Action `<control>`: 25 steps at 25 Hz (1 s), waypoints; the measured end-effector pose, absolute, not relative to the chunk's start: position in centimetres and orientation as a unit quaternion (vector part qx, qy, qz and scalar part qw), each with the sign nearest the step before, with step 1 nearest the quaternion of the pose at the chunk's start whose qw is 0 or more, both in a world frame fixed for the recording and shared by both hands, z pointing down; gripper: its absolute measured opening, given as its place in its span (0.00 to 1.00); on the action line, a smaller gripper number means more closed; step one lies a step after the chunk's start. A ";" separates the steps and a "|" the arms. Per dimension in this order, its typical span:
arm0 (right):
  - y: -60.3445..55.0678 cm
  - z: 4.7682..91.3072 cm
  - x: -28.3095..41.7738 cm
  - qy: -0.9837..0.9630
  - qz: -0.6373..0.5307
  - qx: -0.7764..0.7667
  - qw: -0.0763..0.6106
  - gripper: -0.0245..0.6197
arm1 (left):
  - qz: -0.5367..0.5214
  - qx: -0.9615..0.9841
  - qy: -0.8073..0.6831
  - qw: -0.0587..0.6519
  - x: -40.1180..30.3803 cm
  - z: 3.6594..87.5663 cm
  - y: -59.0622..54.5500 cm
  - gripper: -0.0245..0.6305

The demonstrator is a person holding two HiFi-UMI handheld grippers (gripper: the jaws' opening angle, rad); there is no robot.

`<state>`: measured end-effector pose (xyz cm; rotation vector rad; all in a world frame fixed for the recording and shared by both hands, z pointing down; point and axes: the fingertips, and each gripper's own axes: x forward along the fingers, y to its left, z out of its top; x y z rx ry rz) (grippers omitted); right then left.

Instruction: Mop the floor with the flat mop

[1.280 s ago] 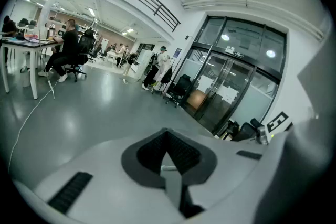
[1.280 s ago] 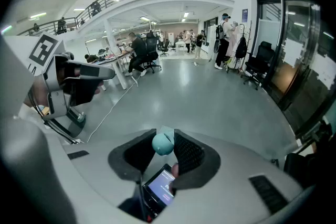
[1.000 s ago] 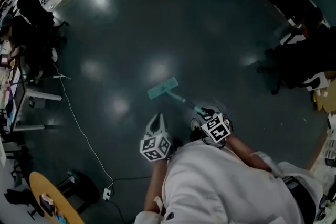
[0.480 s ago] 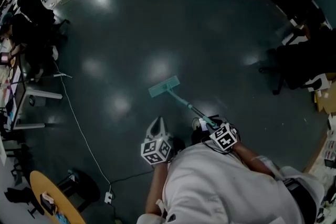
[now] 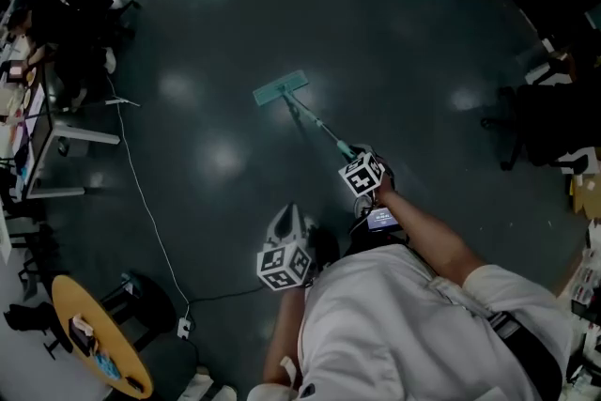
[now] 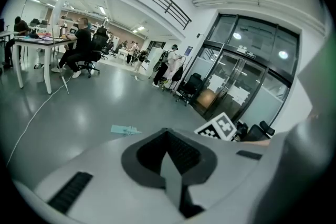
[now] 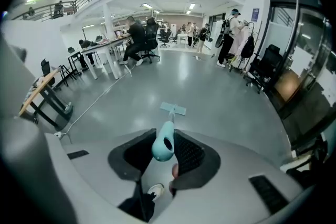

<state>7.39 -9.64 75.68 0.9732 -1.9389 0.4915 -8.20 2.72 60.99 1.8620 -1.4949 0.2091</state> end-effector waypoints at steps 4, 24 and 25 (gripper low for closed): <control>-15.6 77.7 4.1 -0.772 0.193 0.415 0.441 0.21 | 0.076 0.712 -0.594 0.366 -10.2 60.9 3.2 0.04; 4.3 68.4 17.3 -0.755 0.242 0.382 0.475 0.21 | 0.063 0.713 -0.590 0.373 -11.8 61.4 2.2 0.04; 2.8 69.0 16.6 -0.762 0.236 0.385 0.465 0.21 | 0.063 0.713 -0.591 0.373 -11.6 61.4 2.4 0.04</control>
